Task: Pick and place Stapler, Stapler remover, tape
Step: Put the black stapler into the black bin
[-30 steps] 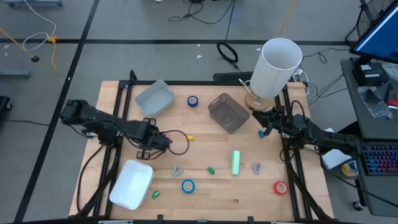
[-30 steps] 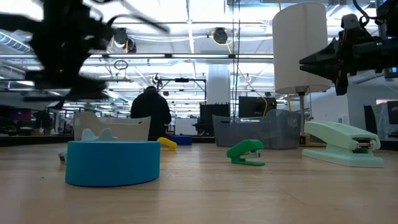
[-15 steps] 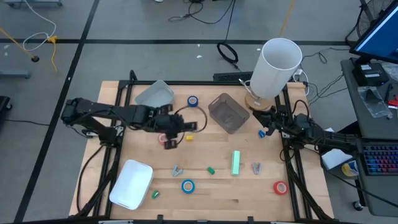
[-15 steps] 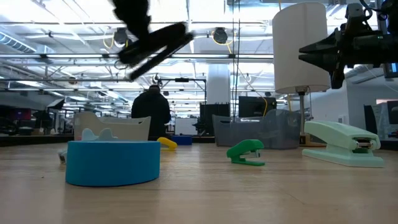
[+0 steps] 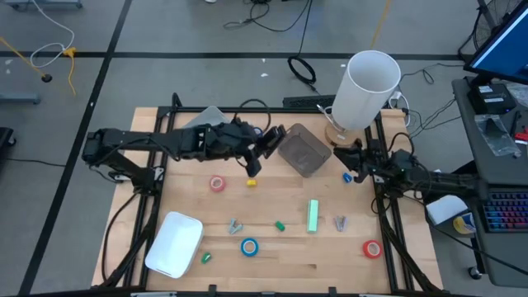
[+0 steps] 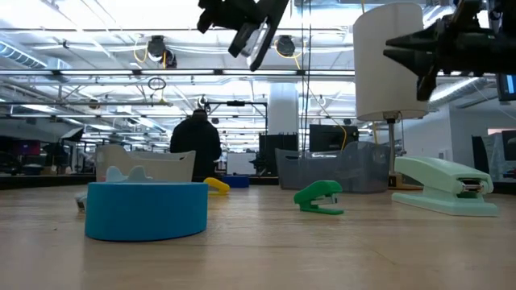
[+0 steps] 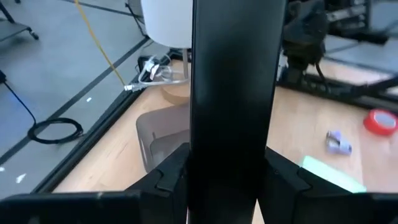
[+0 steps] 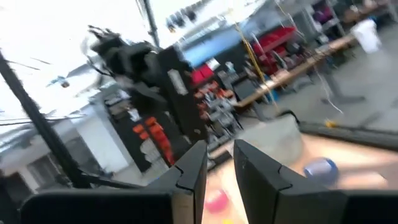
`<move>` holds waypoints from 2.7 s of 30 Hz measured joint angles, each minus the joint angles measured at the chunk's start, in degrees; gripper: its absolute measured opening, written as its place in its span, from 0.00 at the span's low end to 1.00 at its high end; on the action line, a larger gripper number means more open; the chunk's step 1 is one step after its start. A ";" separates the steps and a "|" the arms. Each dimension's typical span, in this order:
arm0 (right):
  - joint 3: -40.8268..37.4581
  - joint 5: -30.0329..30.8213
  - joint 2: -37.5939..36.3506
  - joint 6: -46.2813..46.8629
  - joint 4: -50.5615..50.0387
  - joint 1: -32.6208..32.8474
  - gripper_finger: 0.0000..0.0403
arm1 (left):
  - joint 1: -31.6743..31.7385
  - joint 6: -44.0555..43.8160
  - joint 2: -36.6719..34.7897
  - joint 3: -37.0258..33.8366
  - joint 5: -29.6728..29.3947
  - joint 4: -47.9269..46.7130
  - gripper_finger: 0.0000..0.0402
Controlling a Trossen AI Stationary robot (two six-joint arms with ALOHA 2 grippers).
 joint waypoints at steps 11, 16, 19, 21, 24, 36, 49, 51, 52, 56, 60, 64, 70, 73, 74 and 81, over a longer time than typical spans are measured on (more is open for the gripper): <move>4.87 -1.43 20.32 -8.36 20.33 4.61 0.19 | 0.15 -1.34 0.04 -0.01 2.37 -0.06 0.34; 13.66 -1.36 29.85 -16.72 16.75 7.74 0.19 | 0.15 -1.14 0.04 -0.01 2.33 -1.59 0.34; 18.36 -1.36 33.83 -20.87 13.83 8.65 0.19 | 0.13 -1.18 0.07 -0.01 2.28 -4.48 0.34; 20.85 -1.31 35.84 -23.30 12.37 9.03 0.19 | -0.22 -1.47 0.07 -0.01 2.06 -6.45 0.34; 23.89 -1.22 37.95 -27.39 10.99 9.16 0.19 | -1.02 -1.18 0.07 -0.01 1.62 -8.55 0.34; 36.85 0.70 48.25 -37.53 -1.02 9.68 0.20 | -4.75 12.22 1.18 -0.01 -0.44 -12.48 0.34; 48.01 0.90 54.77 -38.57 -18.81 9.97 0.49 | -4.71 10.39 7.10 -0.10 0.75 -15.86 0.34; 47.93 0.89 54.78 -38.22 -19.49 9.97 0.52 | -4.51 10.21 7.19 -0.05 0.74 -14.79 0.34; 47.93 0.89 54.76 -38.12 -19.90 9.97 0.53 | -4.51 10.04 7.19 -0.06 0.91 -14.65 0.34; 47.93 0.55 54.76 -36.90 -20.58 9.33 0.55 | -4.54 8.80 7.18 -0.03 3.87 -11.91 0.34; 47.93 -0.75 54.74 -34.02 -21.66 8.84 0.56 | -4.75 7.97 7.19 -0.03 4.51 -11.76 0.34; 48.01 -1.80 55.63 -33.02 -22.67 8.90 0.56 | -4.63 7.87 7.19 -0.03 4.70 -11.32 0.34; 51.67 -2.60 59.84 -34.52 -27.92 9.34 0.56 | -4.62 7.40 7.19 -0.03 5.25 -11.27 0.34; 55.20 -2.61 62.32 -36.88 -30.72 9.38 0.56 | -4.62 6.36 7.19 -0.03 5.25 -11.95 0.34; 56.32 -2.61 62.96 -37.67 -32.26 9.38 0.56 | -4.62 6.09 7.19 -0.03 5.25 -12.42 0.34; 61.77 -2.63 67.28 -40.03 -37.60 9.25 0.56 | -4.62 4.72 7.19 -0.03 5.25 -13.76 0.34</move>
